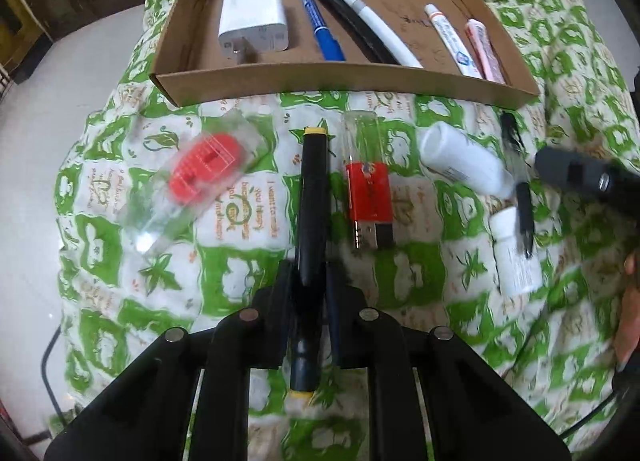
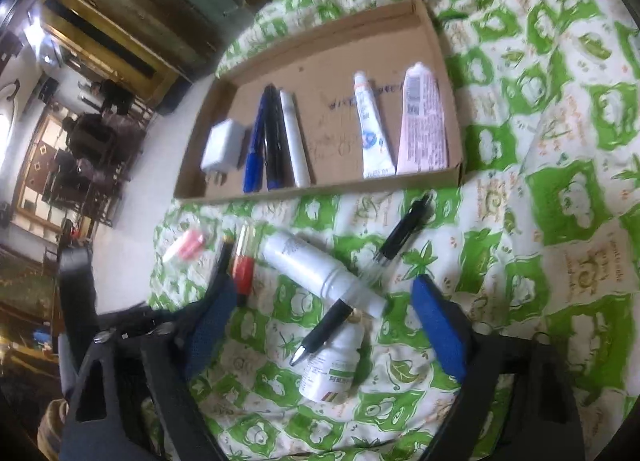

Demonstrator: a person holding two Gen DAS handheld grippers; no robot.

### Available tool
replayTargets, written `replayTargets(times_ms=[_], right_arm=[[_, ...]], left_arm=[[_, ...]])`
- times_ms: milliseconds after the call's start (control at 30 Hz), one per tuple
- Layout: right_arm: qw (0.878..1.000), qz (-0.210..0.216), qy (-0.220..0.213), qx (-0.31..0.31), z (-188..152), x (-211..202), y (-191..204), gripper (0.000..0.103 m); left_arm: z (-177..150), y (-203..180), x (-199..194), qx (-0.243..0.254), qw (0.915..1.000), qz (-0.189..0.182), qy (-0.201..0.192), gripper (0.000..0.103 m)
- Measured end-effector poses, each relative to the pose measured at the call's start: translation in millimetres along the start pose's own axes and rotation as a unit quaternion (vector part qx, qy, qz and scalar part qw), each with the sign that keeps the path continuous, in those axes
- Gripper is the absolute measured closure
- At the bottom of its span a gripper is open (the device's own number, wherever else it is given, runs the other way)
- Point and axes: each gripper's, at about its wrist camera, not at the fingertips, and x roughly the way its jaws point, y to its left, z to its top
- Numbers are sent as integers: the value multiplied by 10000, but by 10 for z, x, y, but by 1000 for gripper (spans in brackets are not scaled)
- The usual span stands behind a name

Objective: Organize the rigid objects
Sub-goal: 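Move both tools back to the quilt toward the remaining items, then grasp the black marker with the left tool while the right tool grasps the white bottle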

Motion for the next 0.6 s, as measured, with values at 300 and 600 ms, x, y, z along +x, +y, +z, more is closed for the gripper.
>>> replayTargets(times_ms=[300,600], right_arm=[[9761,-710,258,-2036,107,275,617,47],[9674,-1212,428,-2181,-11,425,528,73]], left_arm=[[-329,146,-27,-669,9958,-557,-278,90],[-345,119,5,-531,9979,-248,-283,90]])
